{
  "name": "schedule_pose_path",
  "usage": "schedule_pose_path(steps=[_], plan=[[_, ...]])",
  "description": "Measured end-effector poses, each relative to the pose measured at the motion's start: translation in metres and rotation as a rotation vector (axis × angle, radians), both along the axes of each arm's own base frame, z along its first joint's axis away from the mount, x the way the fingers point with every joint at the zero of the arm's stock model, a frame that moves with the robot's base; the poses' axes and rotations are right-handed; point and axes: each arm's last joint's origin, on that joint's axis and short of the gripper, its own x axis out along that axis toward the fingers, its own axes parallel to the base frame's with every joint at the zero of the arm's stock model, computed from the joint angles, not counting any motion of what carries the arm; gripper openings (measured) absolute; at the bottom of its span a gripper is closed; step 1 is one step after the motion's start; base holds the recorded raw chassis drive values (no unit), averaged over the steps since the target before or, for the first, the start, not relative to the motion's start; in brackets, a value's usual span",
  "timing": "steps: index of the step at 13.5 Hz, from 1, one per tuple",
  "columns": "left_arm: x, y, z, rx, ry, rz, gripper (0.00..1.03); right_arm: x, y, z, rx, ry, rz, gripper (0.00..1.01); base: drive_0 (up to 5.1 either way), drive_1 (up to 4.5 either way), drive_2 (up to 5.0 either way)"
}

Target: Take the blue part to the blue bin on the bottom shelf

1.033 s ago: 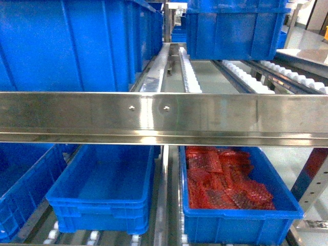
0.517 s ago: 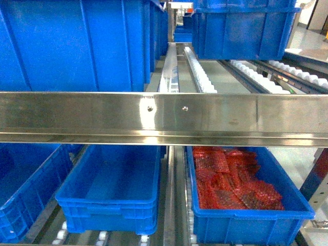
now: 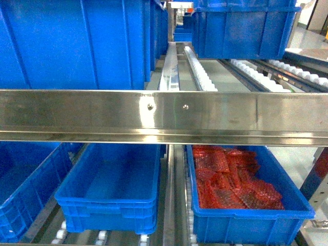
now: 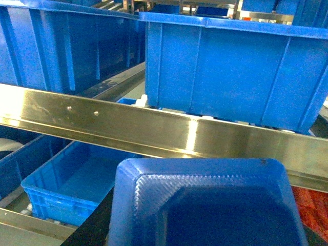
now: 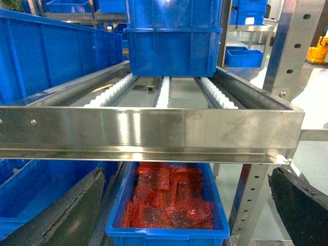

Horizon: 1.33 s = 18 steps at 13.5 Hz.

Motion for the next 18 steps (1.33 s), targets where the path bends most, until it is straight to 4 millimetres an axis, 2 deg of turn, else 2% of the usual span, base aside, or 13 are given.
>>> schedule_pose_path(steps=[18], plan=[[0.0,0.0,-0.0001,0.001,0.002,-0.002,0.43,0.0,0.0,-0.0003,0.0,0.003,0.0,0.98,0.0,0.0,0.0]])
